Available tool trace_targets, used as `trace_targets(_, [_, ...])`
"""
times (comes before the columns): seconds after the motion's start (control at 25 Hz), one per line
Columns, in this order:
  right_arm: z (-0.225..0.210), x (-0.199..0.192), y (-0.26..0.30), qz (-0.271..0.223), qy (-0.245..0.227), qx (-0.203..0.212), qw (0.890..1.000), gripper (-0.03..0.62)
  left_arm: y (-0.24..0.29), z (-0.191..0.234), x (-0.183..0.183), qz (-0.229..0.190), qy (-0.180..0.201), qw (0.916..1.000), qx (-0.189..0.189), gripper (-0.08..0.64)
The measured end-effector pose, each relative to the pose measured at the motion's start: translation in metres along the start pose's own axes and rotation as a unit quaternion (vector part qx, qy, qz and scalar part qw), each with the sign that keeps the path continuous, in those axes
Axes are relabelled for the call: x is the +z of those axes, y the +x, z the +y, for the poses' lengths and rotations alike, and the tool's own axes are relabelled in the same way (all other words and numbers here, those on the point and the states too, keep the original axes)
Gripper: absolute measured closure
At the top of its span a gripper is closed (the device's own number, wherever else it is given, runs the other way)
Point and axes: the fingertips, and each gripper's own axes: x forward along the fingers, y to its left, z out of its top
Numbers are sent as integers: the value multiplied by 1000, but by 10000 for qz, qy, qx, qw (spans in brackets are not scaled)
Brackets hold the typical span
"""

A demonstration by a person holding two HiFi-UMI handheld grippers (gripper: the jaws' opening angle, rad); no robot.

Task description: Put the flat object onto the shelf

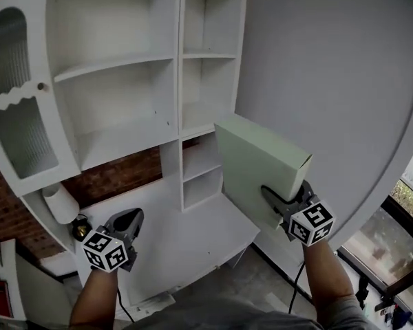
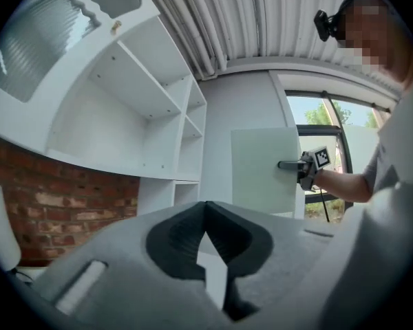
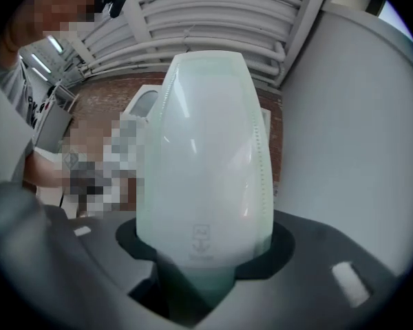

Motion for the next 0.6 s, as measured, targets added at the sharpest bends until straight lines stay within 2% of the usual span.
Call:
trace_targets(0.16, [41,29,65,-132,-553,544,9969,314,-50,29,5,-22,-17,9986,530,560])
trace_targets(0.32, [87,60,116,-317,-1037,949,9896,314,-91,49,10,-114,-71,9958,910,560])
trace_targets(0.6, [162,116,177,-587,-2145,1309,9661,314,-147,73,14,-243,-123,9895,1419,560])
